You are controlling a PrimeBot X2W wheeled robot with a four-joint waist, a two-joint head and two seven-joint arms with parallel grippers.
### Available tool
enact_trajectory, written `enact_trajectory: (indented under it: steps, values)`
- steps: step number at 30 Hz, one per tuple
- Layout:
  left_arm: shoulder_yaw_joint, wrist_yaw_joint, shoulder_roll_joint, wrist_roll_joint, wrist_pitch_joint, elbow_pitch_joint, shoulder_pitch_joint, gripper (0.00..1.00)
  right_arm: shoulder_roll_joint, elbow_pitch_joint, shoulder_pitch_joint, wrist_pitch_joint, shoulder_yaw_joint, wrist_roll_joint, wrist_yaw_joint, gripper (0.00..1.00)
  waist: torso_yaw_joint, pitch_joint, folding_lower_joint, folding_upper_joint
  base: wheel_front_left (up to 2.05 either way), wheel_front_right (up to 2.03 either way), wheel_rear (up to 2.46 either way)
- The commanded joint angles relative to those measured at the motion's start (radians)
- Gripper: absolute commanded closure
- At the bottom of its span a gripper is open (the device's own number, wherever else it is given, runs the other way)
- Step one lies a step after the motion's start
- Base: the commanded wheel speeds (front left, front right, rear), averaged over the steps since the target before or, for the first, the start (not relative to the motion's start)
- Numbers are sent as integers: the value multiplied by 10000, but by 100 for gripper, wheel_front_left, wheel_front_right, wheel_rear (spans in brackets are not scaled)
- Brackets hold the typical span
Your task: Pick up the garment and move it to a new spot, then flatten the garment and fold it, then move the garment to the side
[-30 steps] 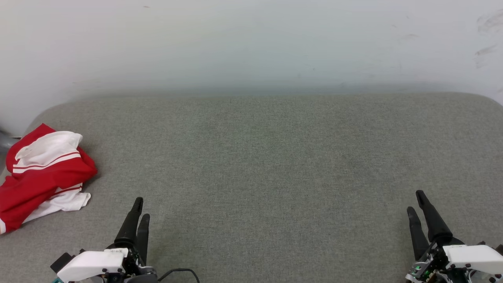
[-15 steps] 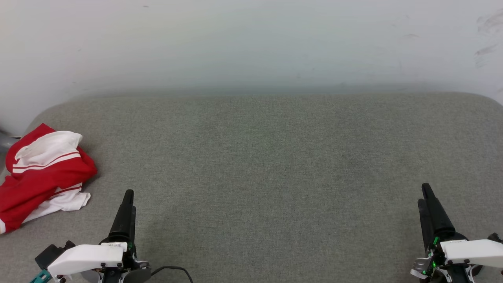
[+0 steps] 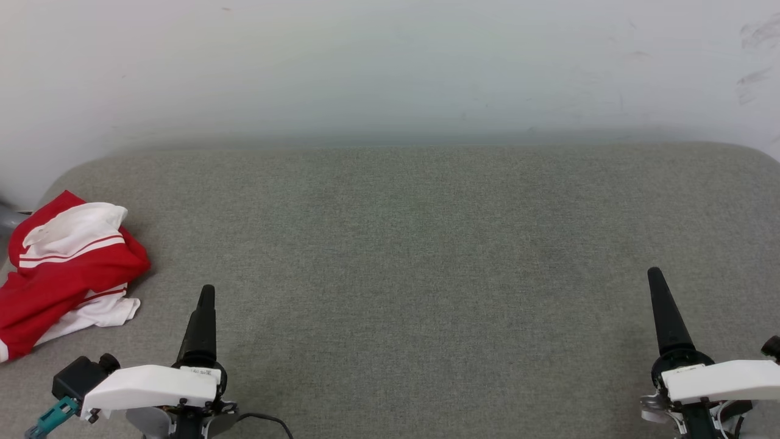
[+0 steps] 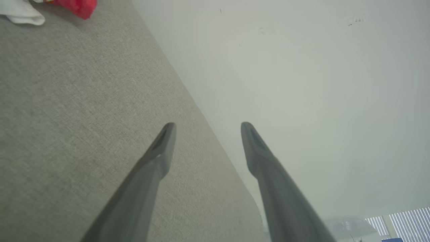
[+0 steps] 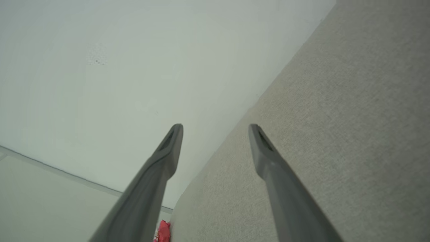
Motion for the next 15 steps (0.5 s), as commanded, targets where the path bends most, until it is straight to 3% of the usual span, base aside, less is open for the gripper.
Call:
enact_trajectory:
  steps: [1, 15]
  values:
    - [-85, 146, 31, 554, -141, -314, -68, 0, -4, -350, -44, -146, 89, -647, -1, 0, -4, 2, 0, 0, 0, 0, 0]
    - [-412, 613, 36, 2923, -600, -627, 41, 0, -1, -866, 111, -605, 572, -3288, -1, 0, -2, 25, 0, 0, 0, 0, 0]
